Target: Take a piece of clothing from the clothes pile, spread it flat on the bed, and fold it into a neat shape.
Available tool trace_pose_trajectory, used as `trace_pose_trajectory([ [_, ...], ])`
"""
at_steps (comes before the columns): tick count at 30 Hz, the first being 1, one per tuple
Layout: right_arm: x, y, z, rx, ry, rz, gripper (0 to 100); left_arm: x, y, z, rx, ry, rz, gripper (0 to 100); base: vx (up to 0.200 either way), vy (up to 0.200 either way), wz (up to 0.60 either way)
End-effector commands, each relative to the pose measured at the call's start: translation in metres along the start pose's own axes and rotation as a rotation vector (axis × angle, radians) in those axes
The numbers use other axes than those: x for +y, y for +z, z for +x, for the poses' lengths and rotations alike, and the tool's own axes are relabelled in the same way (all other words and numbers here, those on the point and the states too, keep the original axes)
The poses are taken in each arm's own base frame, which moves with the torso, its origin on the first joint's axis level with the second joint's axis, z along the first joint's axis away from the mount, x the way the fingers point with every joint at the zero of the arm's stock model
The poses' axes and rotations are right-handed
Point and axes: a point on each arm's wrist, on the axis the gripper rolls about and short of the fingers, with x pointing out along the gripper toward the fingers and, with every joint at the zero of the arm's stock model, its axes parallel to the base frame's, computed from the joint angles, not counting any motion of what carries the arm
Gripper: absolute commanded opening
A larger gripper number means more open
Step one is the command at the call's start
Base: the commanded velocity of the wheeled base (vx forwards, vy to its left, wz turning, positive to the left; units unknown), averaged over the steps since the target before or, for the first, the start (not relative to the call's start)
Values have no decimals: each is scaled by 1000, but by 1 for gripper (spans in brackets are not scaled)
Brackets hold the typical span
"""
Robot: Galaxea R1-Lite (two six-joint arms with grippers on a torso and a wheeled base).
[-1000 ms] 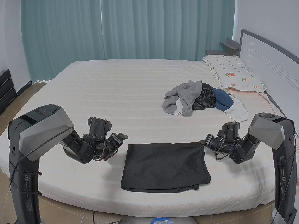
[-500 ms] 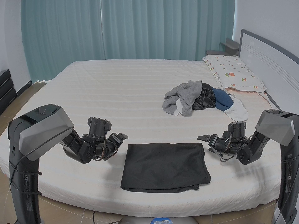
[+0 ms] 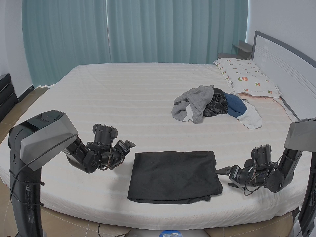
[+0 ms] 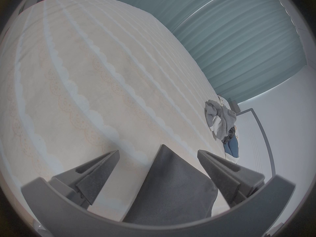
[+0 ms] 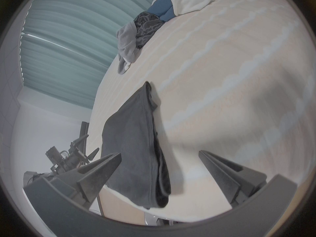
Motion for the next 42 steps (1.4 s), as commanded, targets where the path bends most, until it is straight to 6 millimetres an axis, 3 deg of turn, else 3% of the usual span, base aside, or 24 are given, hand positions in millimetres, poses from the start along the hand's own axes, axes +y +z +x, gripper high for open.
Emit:
trace_pose_trajectory([
  [1, 2, -14, -5, 34, -6, -12, 0, 1, 0, 0, 1, 3, -2, 100, 0, 0, 0],
  [6, 0, -19, 0, 55, -19, -17, 0, 0, 0, 0, -1, 0, -2, 100, 0, 0, 0],
  [11, -3, -26, -8, 66, -41, -16, 0, 0, 0, 0, -1, 0, -2, 100, 0, 0, 0],
  [30, -2, -27, -18, 58, -39, -21, 0, 1, 0, 0, 2, 4, -2, 100, 0, 0, 0],
  [31, -2, -27, -18, 58, -39, -23, 100, 1, 0, 0, 2, 4, -2, 100, 0, 0, 0],
  [37, -2, -25, -19, 52, -35, -15, 100, 0, -1, 0, 3, 5, 3, 100, 0, 0, 0],
  [42, -4, -12, -26, -9, -7, 16, 100, -1, -1, -2, 4, 1, 2, 100, 0, 0, 0],
])
